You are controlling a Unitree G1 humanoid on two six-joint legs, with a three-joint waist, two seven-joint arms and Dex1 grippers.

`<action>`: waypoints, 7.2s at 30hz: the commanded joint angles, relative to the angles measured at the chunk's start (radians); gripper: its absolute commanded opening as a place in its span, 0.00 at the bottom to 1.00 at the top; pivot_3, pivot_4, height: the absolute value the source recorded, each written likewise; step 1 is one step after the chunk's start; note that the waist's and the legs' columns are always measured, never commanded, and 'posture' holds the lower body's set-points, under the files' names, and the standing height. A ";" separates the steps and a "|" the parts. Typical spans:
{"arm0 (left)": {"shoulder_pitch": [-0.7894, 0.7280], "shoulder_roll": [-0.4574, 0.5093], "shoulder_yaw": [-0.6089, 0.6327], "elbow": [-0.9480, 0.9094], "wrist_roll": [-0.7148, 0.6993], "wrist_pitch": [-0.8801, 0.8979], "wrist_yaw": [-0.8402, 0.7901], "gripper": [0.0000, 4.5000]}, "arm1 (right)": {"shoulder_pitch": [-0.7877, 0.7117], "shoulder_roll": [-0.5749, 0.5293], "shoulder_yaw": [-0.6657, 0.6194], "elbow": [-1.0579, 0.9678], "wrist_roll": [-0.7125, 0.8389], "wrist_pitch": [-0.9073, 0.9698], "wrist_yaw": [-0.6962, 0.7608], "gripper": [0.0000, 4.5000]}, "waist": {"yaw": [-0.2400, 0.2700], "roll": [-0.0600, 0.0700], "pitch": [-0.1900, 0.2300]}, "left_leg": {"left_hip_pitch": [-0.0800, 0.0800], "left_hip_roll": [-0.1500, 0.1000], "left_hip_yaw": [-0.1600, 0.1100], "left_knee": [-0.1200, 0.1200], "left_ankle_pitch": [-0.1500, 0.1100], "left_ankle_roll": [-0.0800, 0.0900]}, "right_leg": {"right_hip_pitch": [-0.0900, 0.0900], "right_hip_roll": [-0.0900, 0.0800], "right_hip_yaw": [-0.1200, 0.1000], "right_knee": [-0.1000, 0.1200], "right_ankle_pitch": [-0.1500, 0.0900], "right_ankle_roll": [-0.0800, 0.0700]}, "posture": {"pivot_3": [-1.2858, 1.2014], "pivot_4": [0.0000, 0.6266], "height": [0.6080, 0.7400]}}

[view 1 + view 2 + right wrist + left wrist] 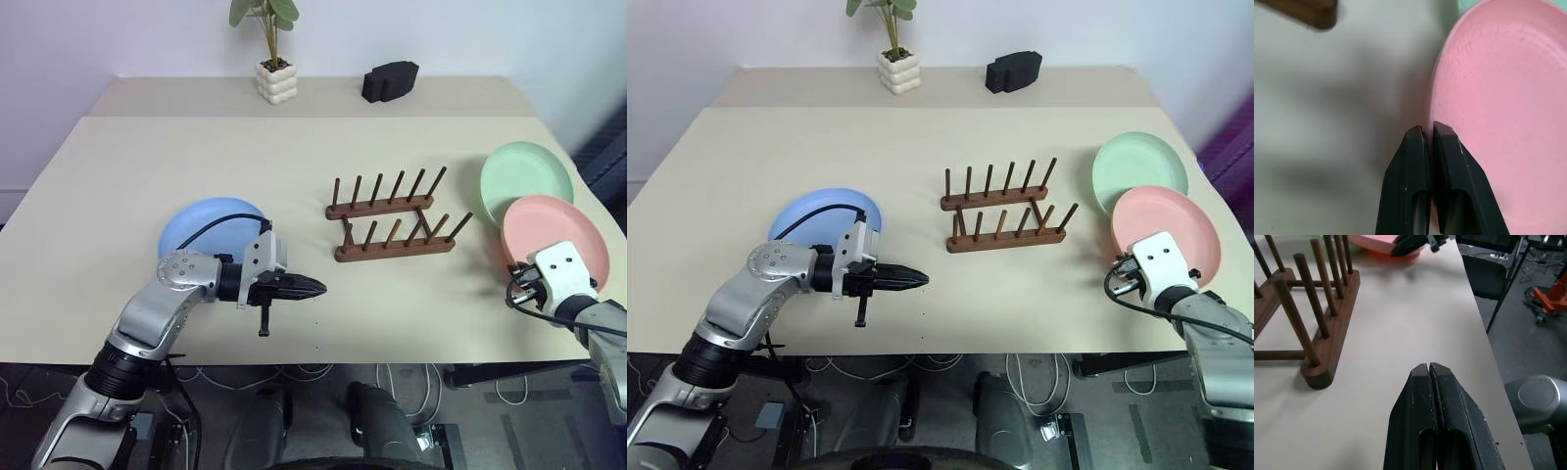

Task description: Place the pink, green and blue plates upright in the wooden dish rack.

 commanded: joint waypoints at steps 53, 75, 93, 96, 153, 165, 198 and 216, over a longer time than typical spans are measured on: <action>0.036 -0.060 0.021 0.046 0.039 -0.123 0.099 0.00 | -0.616 -0.032 -0.201 0.327 1.063 0.476 0.372 0.01 | -0.002 0.001 0.001 | 0.000 0.001 0.000 0.000 0.000 0.001 | 0.000 -0.001 0.000 0.000 0.001 0.000 | 0.52 0.24 0.97; 0.042 -0.067 0.018 0.074 0.052 -0.153 0.093 0.00 | -0.586 0.004 -0.237 0.319 0.911 0.315 0.294 0.75 | -0.002 0.001 0.001 | 0.000 0.001 0.001 0.000 0.000 0.001 | 0.000 0.000 0.000 0.000 0.001 0.000 | 0.52 0.24 0.97; -0.010 -0.104 0.029 0.085 0.012 -0.149 0.078 0.00 | -0.312 -0.186 -0.046 0.460 0.225 -0.241 0.289 0.75 | -0.022 0.002 0.000 | 0.000 0.000 0.002 0.000 0.000 0.001 | 0.000 0.000 0.001 0.000 0.000 0.000 | 0.52 0.24 0.97; -0.016 -0.107 0.026 0.086 0.017 -0.152 0.076 0.00 | -0.348 -0.181 0.022 0.538 0.147 -0.320 0.291 0.75 | -0.026 0.003 0.001 | 0.001 -0.001 0.002 0.000 0.000 0.001 | 0.000 0.000 0.001 0.000 0.000 0.000 | 0.52 0.24 0.97; 0.027 -0.104 0.013 0.062 0.016 -0.116 0.091 0.00 | -0.546 -0.129 -0.081 -0.303 1.148 0.154 0.126 0.01 | -0.011 0.004 0.001 | 0.000 0.001 -0.002 0.000 -0.001 0.002 | 0.001 -0.001 0.002 -0.001 0.000 0.000 | 0.52 0.24 0.97; 0.035 -0.096 0.019 0.040 0.012 -0.107 0.099 0.00 | -0.500 0.010 -0.018 -0.160 1.307 0.289 0.075 0.01 | -0.003 0.004 0.001 | 0.000 0.001 -0.002 0.000 -0.001 0.002 | 0.000 -0.001 0.002 -0.001 0.000 0.000 | 0.52 0.24 0.97; 0.037 -0.093 0.020 0.014 0.010 -0.089 0.134 0.00 | -0.563 0.090 -0.029 0.054 1.156 0.329 0.148 0.77 | -0.004 0.004 0.001 | 0.000 0.001 0.001 0.000 -0.001 0.002 | 0.000 0.000 0.002 -0.001 0.000 0.000 | 0.52 0.24 0.97; 0.033 -0.093 0.019 0.019 0.008 -0.087 0.131 0.00 | -0.557 -0.017 -0.041 -0.188 0.930 0.260 0.114 0.99 | -0.004 0.004 0.001 | 0.000 0.001 0.001 0.000 -0.001 0.002 | -0.001 0.000 0.002 -0.001 0.000 0.000 | 0.52 0.24 0.97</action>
